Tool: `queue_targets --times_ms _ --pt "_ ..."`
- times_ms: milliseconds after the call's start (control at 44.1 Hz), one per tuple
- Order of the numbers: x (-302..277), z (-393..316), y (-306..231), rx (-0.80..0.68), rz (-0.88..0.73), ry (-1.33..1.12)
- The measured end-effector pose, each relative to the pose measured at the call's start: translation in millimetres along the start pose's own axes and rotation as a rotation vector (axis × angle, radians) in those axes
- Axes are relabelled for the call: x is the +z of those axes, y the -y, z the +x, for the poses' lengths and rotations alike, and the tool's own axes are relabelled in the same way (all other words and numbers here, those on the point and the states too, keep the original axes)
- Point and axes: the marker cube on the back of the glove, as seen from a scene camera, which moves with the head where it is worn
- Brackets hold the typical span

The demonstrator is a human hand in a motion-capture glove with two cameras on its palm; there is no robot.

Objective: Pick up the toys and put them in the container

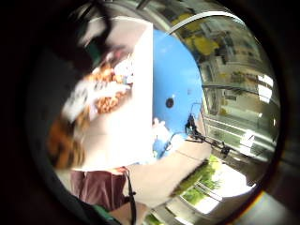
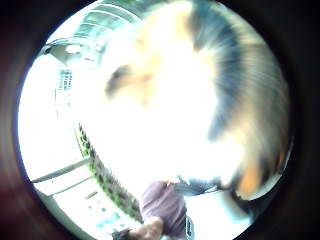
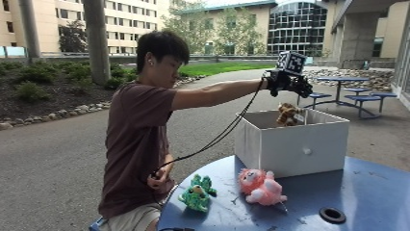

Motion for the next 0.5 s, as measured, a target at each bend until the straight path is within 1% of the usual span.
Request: queue_targets --times_ms 23,45,113,204,295,431,499 --pt "2 1 -3 -0.078 0.004 -0.015" --pt "3 6 -7 -0.122 0.020 -0.019" --pt "0 18 -14 -0.153 0.067 0.000" --pt "-6 37 -24 -0.152 0.038 0.015" --pt "-10 90 -48 -0.129 0.014 0.005" --pt "-20 156 -85 -0.065 0.041 0.030" --pt "-18 205 -108 -0.049 0.057 0.005"
